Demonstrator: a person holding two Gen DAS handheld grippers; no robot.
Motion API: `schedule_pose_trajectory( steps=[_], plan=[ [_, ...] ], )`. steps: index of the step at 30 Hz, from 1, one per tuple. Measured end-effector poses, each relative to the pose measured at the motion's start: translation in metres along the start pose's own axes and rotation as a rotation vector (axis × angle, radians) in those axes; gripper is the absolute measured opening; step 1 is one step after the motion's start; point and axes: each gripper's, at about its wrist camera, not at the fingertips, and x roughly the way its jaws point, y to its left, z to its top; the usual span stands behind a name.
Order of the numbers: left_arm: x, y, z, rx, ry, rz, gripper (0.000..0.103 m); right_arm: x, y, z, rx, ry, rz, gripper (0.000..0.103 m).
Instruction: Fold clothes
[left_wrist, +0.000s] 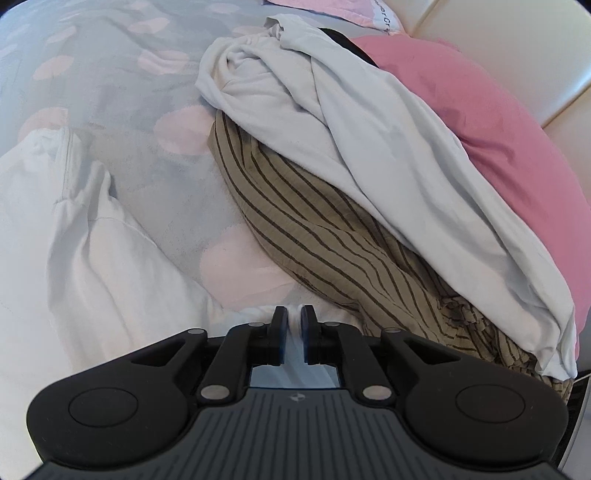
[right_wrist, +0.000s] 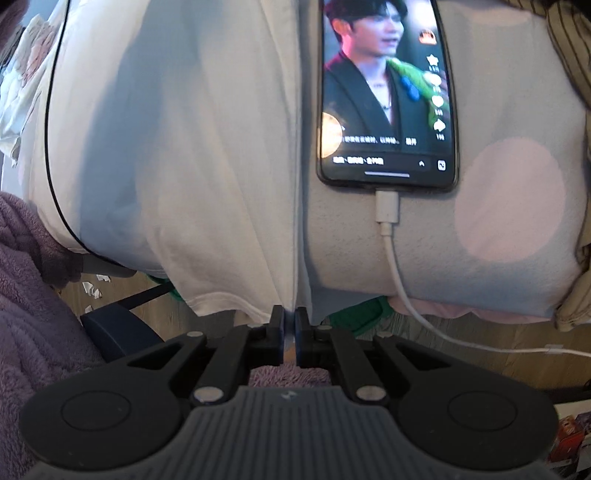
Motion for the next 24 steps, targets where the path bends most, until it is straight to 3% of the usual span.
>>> schedule_pose_trajectory(
  steps=[3, 8, 13, 19, 24],
  plan=[
    [-0.017, -0.005, -0.007, 0.035, -0.027, -0.009, 0.029, -0.004, 0.003, -0.003, -0.003, -0.013, -0.035, 0.025],
    [-0.056, -0.009, -0.036, 0.127, -0.049, -0.019, 0.029, -0.025, 0.026, -0.009, -0.078, -0.134, -0.109, 0.025],
    [-0.084, -0.004, -0.091, 0.201, -0.056, -0.061, 0.029, -0.034, 0.066, -0.010, -0.156, -0.262, -0.124, 0.025],
    [-0.085, 0.012, -0.166, 0.191, -0.006, -0.078, 0.029, -0.017, 0.108, -0.007, -0.193, -0.398, -0.140, 0.020],
    [-0.085, 0.030, -0.207, 0.135, 0.023, -0.054, 0.029, 0.010, 0.140, -0.013, -0.232, -0.472, -0.220, 0.020]
  ],
)
